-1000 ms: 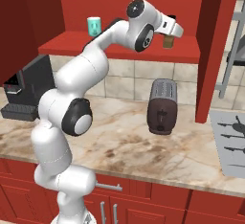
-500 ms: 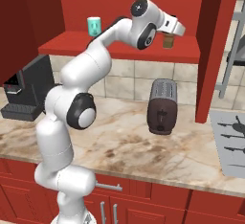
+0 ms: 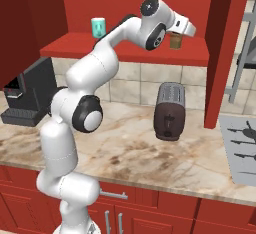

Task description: Take the cinnamon bottle from the cabinet and place it on the dining table, next to the plate with the cupcake. Then take the chocolate from the dining counter and place it on the cupcake plate.

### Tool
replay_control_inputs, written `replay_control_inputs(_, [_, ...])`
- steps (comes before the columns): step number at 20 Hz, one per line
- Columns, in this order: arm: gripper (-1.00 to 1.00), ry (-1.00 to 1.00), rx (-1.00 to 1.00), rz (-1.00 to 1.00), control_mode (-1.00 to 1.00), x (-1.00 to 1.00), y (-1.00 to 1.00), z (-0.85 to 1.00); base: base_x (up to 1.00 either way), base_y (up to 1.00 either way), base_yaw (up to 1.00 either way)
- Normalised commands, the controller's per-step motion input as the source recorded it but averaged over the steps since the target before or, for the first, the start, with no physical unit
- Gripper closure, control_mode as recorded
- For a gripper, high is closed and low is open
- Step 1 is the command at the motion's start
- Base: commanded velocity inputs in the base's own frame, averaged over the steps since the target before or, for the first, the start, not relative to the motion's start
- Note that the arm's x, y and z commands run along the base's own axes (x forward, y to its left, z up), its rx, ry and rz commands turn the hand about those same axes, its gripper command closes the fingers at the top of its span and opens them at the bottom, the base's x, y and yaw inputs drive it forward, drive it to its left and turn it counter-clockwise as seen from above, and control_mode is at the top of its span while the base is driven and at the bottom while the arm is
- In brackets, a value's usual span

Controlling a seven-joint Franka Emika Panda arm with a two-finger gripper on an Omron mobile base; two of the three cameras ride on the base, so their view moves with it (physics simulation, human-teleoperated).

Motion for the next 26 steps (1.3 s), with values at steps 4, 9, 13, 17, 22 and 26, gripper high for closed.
replay_control_inputs(4, [1.0,0.0,-0.06,0.0,-1.0,-0.55,0.31,-0.2,0.0,0.0,0.0])
replay_control_inputs(9, [1.0,-0.03,-0.13,0.06,-1.0,-1.0,0.82,-0.59,0.0,0.0,0.0])
replay_control_inputs(13, [1.0,-0.06,-0.14,0.16,-1.0,-1.0,0.97,-0.5,0.0,0.0,0.0])
replay_control_inputs(17, [1.0,-0.09,0.0,0.21,-1.0,-1.0,0.42,0.02,0.0,0.0,0.0])
replay_control_inputs(22, [1.0,0.0,0.0,0.25,-1.0,-1.0,0.33,0.02,0.0,0.0,0.0])
replay_control_inputs(26, [1.0,0.0,0.0,0.27,-1.0,-1.0,0.42,0.0,0.0,0.0,0.0])
